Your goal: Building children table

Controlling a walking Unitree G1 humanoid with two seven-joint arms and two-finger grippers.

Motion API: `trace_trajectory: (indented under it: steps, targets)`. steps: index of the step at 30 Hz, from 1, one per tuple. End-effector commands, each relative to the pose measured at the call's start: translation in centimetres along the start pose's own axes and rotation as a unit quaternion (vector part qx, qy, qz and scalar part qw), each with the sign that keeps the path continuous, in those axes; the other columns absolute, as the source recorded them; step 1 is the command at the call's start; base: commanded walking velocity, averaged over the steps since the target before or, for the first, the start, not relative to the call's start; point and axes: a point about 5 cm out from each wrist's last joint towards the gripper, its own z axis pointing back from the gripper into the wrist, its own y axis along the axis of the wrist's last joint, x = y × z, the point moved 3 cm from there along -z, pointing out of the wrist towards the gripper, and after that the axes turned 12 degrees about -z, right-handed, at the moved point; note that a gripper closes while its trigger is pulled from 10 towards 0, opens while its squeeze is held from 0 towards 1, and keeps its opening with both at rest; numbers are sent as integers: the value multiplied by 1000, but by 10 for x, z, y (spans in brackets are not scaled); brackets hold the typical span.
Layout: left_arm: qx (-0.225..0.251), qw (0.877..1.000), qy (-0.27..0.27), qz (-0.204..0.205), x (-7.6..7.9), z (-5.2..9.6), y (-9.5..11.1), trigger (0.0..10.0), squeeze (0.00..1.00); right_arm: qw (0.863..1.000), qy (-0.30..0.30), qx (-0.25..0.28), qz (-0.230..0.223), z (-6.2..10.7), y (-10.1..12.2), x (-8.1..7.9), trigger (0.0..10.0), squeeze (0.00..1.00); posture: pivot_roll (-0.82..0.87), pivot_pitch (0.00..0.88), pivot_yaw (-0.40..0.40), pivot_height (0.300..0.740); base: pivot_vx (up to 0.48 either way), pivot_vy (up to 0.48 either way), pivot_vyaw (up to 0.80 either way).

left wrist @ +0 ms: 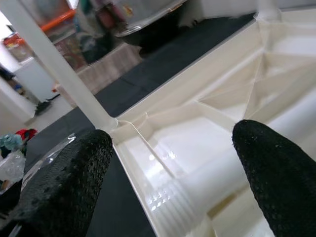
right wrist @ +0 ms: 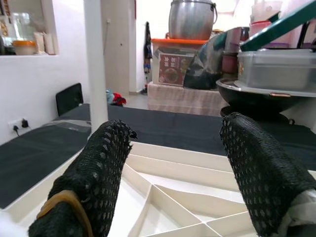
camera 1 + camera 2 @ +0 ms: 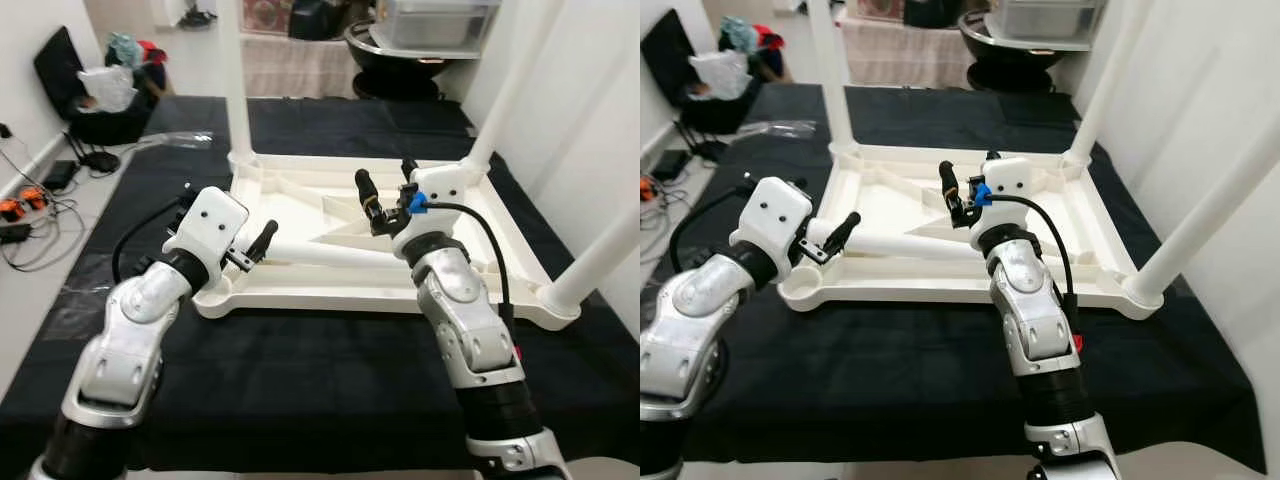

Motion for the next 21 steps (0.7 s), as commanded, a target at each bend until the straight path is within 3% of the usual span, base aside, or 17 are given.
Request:
trace_trajectory:
  steps: [1,3,4,6,8,11,15,18,19,21]
  targets:
    - [-21,999,-46,-7,0,-3,-11,10000,0,1000,-5,-7,-5,2,-3,2,10000,0,74,48,-62,740,0,0,0]
    - [-33,997,-63,-15,-7,-5,-17,10000,0,1000,-4,-8,-7,3,-3,2,10000,0,80,51,-62,740,0,0,0]
    - [-47,993,-97,-53,-20,-9,-26,10000,0,1000,-2,-8,-12,3,-3,0,10000,0,86,56,-58,740,0,0,0]
    - [-50,989,-123,-70,-27,-11,-29,10000,0,1000,0,-9,-15,3,-4,-2,10000,0,90,62,-49,740,0,0,0]
    - [-51,986,-137,-78,-30,-12,-31,10000,0,1000,0,-9,-16,3,-4,-3,10000,0,91,64,-48,740,0,0,0]
    - [-51,975,-198,-90,-32,-18,-35,10000,0,1000,1,-10,-23,5,-4,-7,10000,0,91,77,-32,740,0,0,0]
    - [-46,969,-225,-91,-31,-20,-34,10000,0,1000,1,-10,-27,5,-4,-9,10000,0,96,85,-30,740,0,0,0]
    - [-55,946,-299,-113,-31,-25,-40,10000,0,999,0,-14,-36,8,-5,-12,10000,0,100,99,-19,740,0,0,0]
    - [-55,946,-299,-113,-31,-25,-40,10000,0,999,0,-14,-36,8,-5,-12,10000,0,100,99,-19,740,0,0,0]
    - [-64,934,-324,-136,-41,-32,-40,10000,0,999,1,-15,-40,9,-6,-15,10000,0,104,106,-7,740,0,0,0]
